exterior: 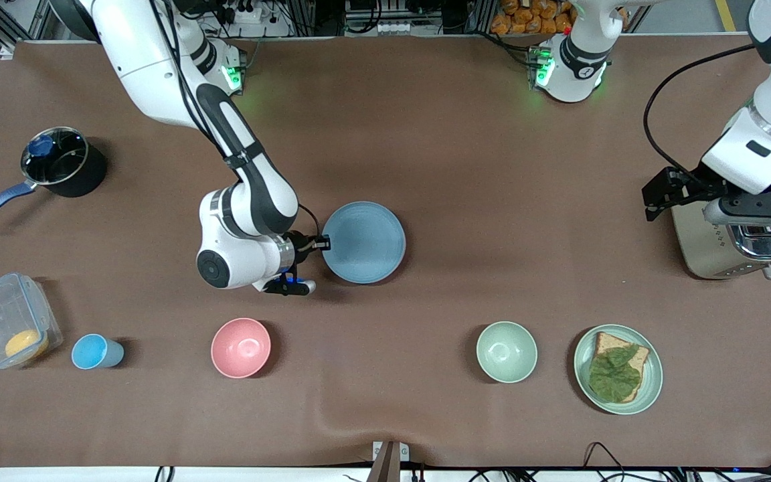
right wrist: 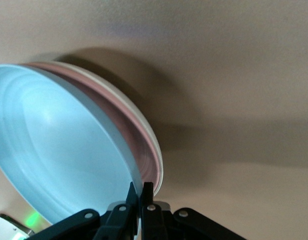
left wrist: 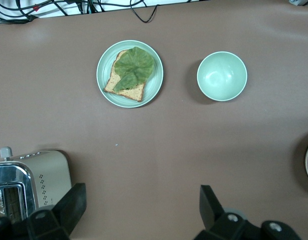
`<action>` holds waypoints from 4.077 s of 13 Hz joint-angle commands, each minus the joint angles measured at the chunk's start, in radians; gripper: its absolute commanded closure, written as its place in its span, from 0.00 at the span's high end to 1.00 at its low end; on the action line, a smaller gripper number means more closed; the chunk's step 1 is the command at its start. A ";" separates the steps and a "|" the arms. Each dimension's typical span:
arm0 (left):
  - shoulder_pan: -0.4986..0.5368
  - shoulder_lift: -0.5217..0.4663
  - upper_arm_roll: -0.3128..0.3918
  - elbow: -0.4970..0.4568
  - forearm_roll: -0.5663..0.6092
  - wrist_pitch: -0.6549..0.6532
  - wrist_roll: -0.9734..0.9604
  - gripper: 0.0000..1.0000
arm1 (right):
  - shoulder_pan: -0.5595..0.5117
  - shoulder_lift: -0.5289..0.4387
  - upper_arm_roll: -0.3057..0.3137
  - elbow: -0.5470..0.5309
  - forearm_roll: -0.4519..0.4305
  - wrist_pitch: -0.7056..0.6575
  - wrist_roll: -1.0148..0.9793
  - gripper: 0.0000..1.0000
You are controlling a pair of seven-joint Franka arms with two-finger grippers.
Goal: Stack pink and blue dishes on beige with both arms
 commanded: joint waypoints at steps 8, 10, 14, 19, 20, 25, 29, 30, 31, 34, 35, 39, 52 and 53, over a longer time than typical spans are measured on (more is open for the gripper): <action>0.001 -0.066 0.054 0.002 -0.016 -0.070 0.125 1.00 | -0.001 -0.014 -0.014 0.044 0.028 -0.064 0.012 1.00; 0.001 -0.070 0.055 0.005 -0.009 -0.072 0.126 1.00 | -0.017 -0.025 -0.023 0.056 0.017 -0.110 0.008 1.00; 0.001 -0.087 0.060 0.002 -0.011 -0.115 0.140 1.00 | -0.085 -0.067 -0.025 0.063 0.000 -0.158 -0.001 1.00; -0.006 -0.092 0.089 0.003 -0.071 -0.143 0.148 1.00 | -0.206 -0.136 -0.030 0.093 -0.193 -0.272 -0.007 1.00; -0.009 -0.092 0.095 0.003 -0.077 -0.143 0.128 1.00 | -0.233 -0.147 -0.030 0.118 -0.233 -0.314 -0.008 1.00; -0.054 -0.101 0.124 0.003 -0.077 -0.152 0.043 1.00 | -0.290 -0.228 -0.042 0.187 -0.432 -0.382 -0.022 1.00; -0.060 -0.110 0.126 0.002 -0.075 -0.178 0.008 1.00 | -0.370 -0.423 -0.050 0.081 -0.497 -0.385 -0.019 1.00; -0.063 -0.112 0.124 0.002 -0.074 -0.182 -0.006 1.00 | -0.389 -0.481 -0.050 0.049 -0.515 -0.385 -0.019 1.00; -0.063 -0.112 0.124 0.000 -0.072 -0.184 -0.009 1.00 | -0.396 -0.524 -0.050 0.035 -0.553 -0.386 -0.019 1.00; -0.065 -0.119 0.123 0.003 -0.063 -0.199 -0.007 1.00 | -0.402 -0.604 -0.050 0.044 -0.643 -0.429 -0.012 1.00; -0.068 -0.121 0.124 0.003 -0.062 -0.201 -0.007 1.00 | -0.404 -0.624 -0.050 0.046 -0.646 -0.432 -0.010 1.00; -0.066 -0.125 0.121 0.002 -0.062 -0.210 -0.004 1.00 | -0.416 -0.672 -0.063 0.086 -0.640 -0.487 -0.010 1.00; -0.054 -0.112 0.124 0.005 -0.062 -0.216 0.008 1.00 | -0.409 -0.657 -0.062 0.121 -0.638 -0.432 -0.004 1.00; -0.052 -0.113 0.121 0.005 -0.063 -0.216 0.008 1.00 | -0.407 -0.657 -0.062 0.121 -0.638 -0.432 -0.004 1.00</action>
